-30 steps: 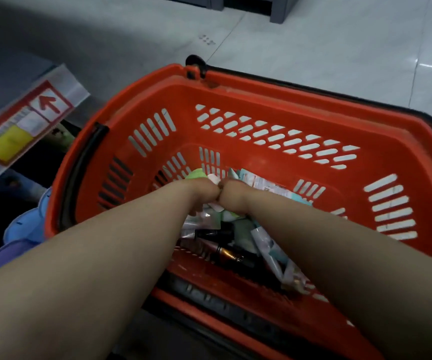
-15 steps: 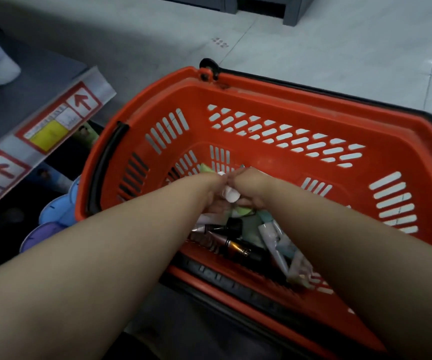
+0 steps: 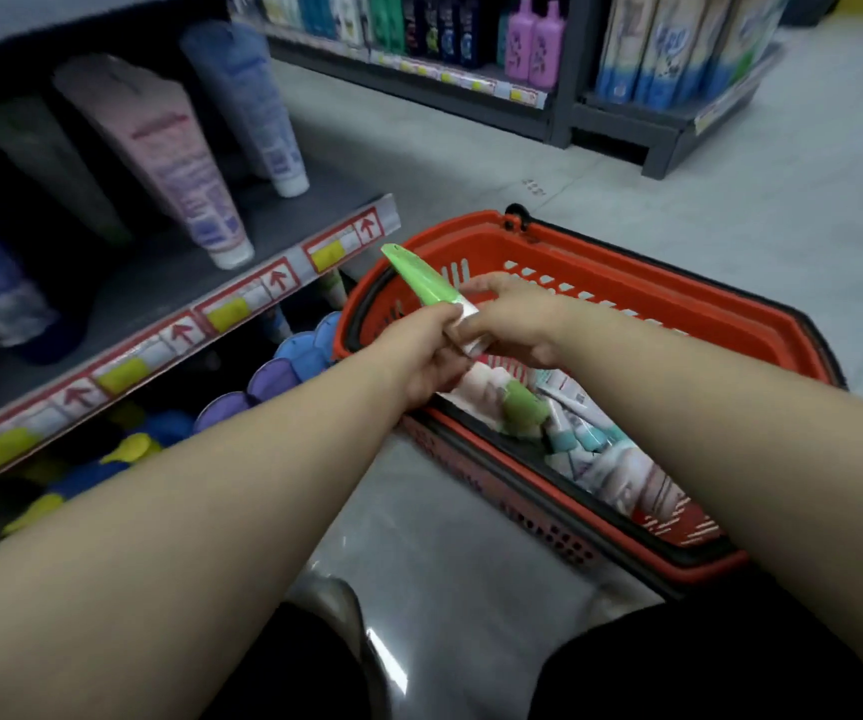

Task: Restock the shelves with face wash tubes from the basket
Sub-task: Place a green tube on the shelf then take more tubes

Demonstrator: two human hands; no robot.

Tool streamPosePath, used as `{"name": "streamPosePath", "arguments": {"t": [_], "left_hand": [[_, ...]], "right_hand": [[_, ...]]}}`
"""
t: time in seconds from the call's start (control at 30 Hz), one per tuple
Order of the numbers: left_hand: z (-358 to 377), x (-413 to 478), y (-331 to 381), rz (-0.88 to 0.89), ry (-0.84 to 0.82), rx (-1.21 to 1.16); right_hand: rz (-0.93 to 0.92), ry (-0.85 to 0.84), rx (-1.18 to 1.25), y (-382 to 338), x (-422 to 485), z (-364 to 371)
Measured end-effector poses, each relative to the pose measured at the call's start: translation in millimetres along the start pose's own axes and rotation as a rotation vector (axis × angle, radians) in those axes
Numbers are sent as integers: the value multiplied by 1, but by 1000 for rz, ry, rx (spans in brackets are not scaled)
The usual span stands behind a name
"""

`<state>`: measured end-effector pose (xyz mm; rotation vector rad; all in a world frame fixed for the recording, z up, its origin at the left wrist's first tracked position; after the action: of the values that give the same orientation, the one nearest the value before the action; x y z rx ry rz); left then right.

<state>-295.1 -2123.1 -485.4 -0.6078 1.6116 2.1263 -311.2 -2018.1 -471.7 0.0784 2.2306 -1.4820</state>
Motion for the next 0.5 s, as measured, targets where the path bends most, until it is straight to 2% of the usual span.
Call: {"name": "streamPosePath", "arguments": {"t": [0.17, 0.5], "left_hand": [[-35, -68, 28, 126, -5, -16], [-126, -168, 70, 391, 74, 167]], "right_hand": [[-150, -18, -2, -47, -48, 36], [-326, 45, -196, -124, -120, 120]]}}
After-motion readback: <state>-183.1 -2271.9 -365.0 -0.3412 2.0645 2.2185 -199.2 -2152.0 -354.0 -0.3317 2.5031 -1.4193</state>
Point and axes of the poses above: each hand's wrist, its own x-axis towards the middle knuckle, its own z-axis out of the palm, y = z × x, the point moved 3 cm from there along x, towards the middle knuckle, and after that the axes turned 6 degrees about -x, right-handed, at the moved point
